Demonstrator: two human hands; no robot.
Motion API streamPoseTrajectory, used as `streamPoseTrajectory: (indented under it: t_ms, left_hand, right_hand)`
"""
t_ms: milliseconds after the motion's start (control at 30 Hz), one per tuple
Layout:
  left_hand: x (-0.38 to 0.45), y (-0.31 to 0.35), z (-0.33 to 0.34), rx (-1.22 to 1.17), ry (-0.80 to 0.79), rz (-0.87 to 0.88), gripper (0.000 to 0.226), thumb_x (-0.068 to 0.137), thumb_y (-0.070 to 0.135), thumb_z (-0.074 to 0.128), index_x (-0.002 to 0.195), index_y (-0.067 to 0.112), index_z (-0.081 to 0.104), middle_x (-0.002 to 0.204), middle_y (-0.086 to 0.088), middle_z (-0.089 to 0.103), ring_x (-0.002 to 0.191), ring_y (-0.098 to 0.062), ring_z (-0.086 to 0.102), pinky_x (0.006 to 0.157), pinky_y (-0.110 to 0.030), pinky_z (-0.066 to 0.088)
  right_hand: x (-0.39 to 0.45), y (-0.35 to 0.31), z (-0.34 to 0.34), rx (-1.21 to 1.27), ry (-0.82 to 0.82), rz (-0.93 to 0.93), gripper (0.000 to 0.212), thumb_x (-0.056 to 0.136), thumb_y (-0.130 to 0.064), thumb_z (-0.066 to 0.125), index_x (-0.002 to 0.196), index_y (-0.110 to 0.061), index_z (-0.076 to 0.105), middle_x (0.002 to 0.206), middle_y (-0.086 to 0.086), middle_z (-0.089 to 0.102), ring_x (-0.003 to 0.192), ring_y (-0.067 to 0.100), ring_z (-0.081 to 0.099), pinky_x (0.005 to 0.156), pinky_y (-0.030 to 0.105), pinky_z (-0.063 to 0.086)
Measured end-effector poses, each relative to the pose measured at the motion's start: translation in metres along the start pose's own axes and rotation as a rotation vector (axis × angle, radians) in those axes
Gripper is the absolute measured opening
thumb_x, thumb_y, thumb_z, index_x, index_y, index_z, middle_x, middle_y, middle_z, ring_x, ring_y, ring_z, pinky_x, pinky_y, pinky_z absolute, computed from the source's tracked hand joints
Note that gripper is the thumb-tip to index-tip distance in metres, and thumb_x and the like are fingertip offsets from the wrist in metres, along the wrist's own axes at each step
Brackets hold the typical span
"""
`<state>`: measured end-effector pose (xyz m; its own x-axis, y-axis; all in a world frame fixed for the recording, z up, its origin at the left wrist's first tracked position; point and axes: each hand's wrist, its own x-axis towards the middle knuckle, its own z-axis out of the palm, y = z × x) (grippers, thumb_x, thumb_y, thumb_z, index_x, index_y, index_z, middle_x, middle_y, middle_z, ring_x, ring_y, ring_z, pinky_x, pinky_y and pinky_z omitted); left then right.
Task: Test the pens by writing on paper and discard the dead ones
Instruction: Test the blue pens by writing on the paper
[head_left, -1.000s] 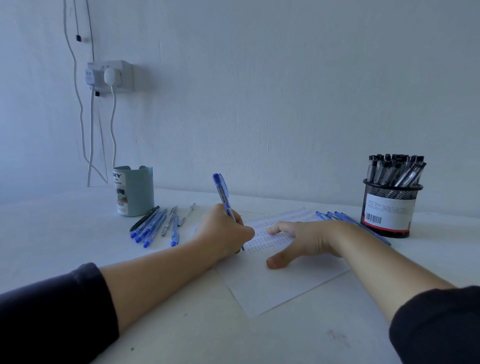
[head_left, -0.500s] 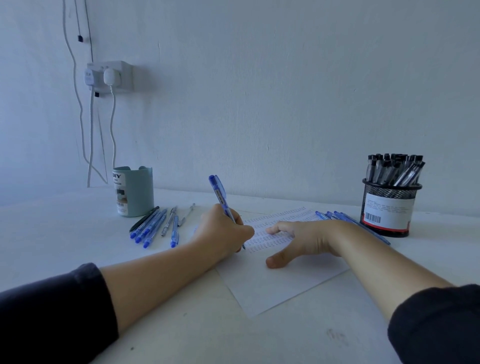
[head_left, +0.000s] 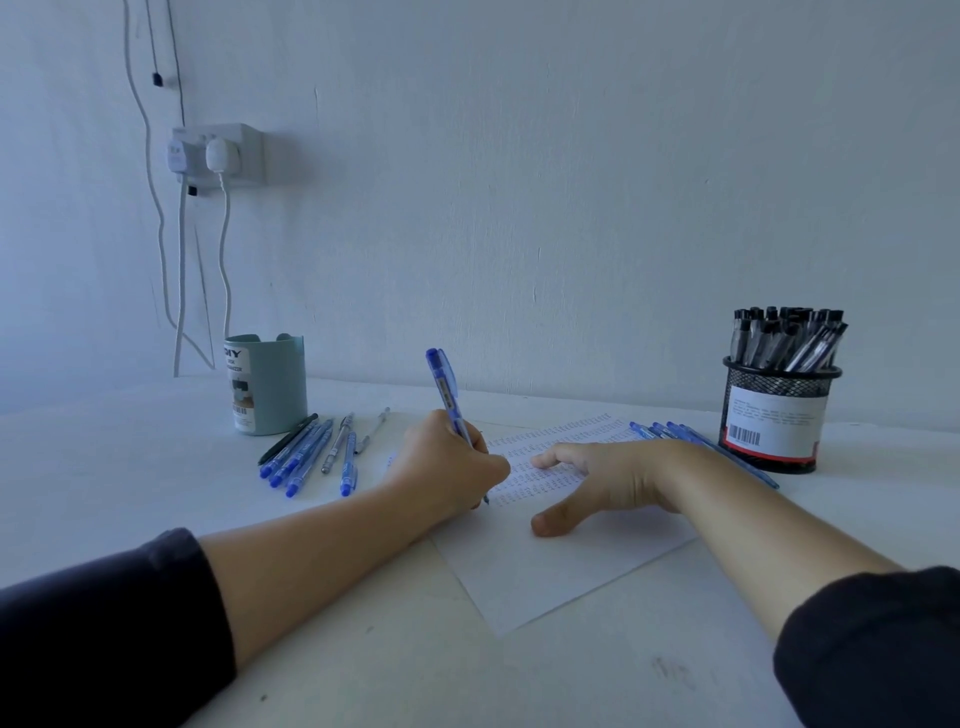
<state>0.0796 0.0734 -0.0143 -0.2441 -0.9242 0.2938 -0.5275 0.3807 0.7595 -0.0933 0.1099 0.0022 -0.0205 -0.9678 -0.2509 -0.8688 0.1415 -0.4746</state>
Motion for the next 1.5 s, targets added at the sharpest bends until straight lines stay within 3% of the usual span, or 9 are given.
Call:
streamPoseTrajectory:
  t_ms: [167, 400, 600, 833, 1033, 1267, 1400, 1500]
  left_hand:
    - [-0.003, 0.001, 0.0, -0.001, -0.012, 0.026, 0.022, 0.072, 0.011, 0.061, 0.052, 0.013, 0.051, 0.048, -0.001, 0.057, 0.031, -0.001, 0.042, 0.044, -0.013, 0.035]
    - [0.0, 0.0, 0.0, 0.008, -0.01, 0.013, 0.02, 0.071, 0.012, 0.06, 0.053, 0.013, 0.052, 0.049, -0.003, 0.056, 0.042, -0.011, 0.044, 0.049, -0.019, 0.037]
    - [-0.004, 0.001, 0.0, 0.006, -0.032, 0.045, 0.022, 0.073, 0.011, 0.061, 0.052, 0.013, 0.052, 0.049, -0.001, 0.058, 0.032, -0.001, 0.042, 0.043, -0.013, 0.035]
    - [-0.002, 0.002, 0.001, 0.01, -0.019, 0.029, 0.027, 0.071, 0.009, 0.06, 0.048, 0.014, 0.047, 0.045, -0.001, 0.052, 0.046, -0.014, 0.045, 0.049, -0.021, 0.036]
    - [-0.003, 0.0, 0.001, -0.016, -0.013, 0.048, 0.027, 0.071, 0.008, 0.061, 0.047, 0.013, 0.049, 0.044, -0.002, 0.053, 0.033, -0.005, 0.043, 0.038, -0.011, 0.031]
    - [-0.002, -0.001, 0.001, -0.02, -0.012, 0.042, 0.028, 0.072, 0.009, 0.061, 0.048, 0.013, 0.047, 0.043, -0.001, 0.051, 0.04, -0.009, 0.047, 0.042, -0.014, 0.034]
    - [0.002, 0.0, -0.004, -0.269, 0.004, -0.035, 0.026, 0.079, 0.006, 0.058, 0.054, 0.011, 0.052, 0.043, -0.004, 0.053, 0.034, -0.01, 0.036, 0.042, -0.017, 0.028]
    - [0.008, 0.0, -0.014, -0.523, 0.047, -0.097, 0.027, 0.09, 0.012, 0.052, 0.064, 0.01, 0.05, 0.053, -0.006, 0.054, 0.044, -0.013, 0.037, 0.043, -0.023, 0.028]
  right_hand:
    - [-0.001, 0.0, 0.0, 0.002, -0.001, -0.002, 0.091, 0.065, -0.055, 0.078, 0.142, -0.045, 0.03, 0.154, -0.004, 0.024, 0.14, 0.018, 0.025, 0.116, 0.04, 0.021]
    - [-0.001, -0.001, 0.0, 0.003, 0.0, -0.006, 0.09, 0.067, -0.054, 0.078, 0.143, -0.044, 0.03, 0.154, -0.004, 0.024, 0.14, 0.018, 0.025, 0.115, 0.037, 0.021]
    - [-0.002, -0.001, 0.0, -0.005, 0.0, -0.014, 0.089, 0.068, -0.053, 0.077, 0.143, -0.043, 0.03, 0.155, -0.004, 0.024, 0.14, 0.018, 0.025, 0.115, 0.037, 0.021]
    - [-0.001, 0.0, 0.0, 0.002, 0.002, -0.004, 0.091, 0.065, -0.055, 0.078, 0.142, -0.045, 0.031, 0.154, -0.004, 0.025, 0.14, 0.018, 0.026, 0.115, 0.038, 0.021]
    - [-0.001, -0.001, 0.0, -0.005, -0.002, -0.007, 0.089, 0.068, -0.053, 0.077, 0.143, -0.043, 0.03, 0.154, -0.003, 0.024, 0.14, 0.018, 0.026, 0.114, 0.037, 0.022]
    - [-0.004, -0.003, 0.0, -0.005, -0.003, 0.001, 0.089, 0.068, -0.053, 0.077, 0.143, -0.044, 0.03, 0.154, -0.004, 0.024, 0.14, 0.019, 0.026, 0.114, 0.038, 0.022]
    - [-0.006, -0.004, -0.001, -0.011, -0.004, 0.006, 0.089, 0.068, -0.054, 0.077, 0.143, -0.043, 0.03, 0.154, -0.003, 0.024, 0.139, 0.02, 0.027, 0.114, 0.039, 0.023]
    - [-0.006, -0.004, -0.001, -0.007, 0.003, 0.022, 0.088, 0.065, -0.056, 0.078, 0.14, -0.047, 0.033, 0.152, -0.003, 0.027, 0.136, 0.02, 0.03, 0.114, 0.04, 0.024]
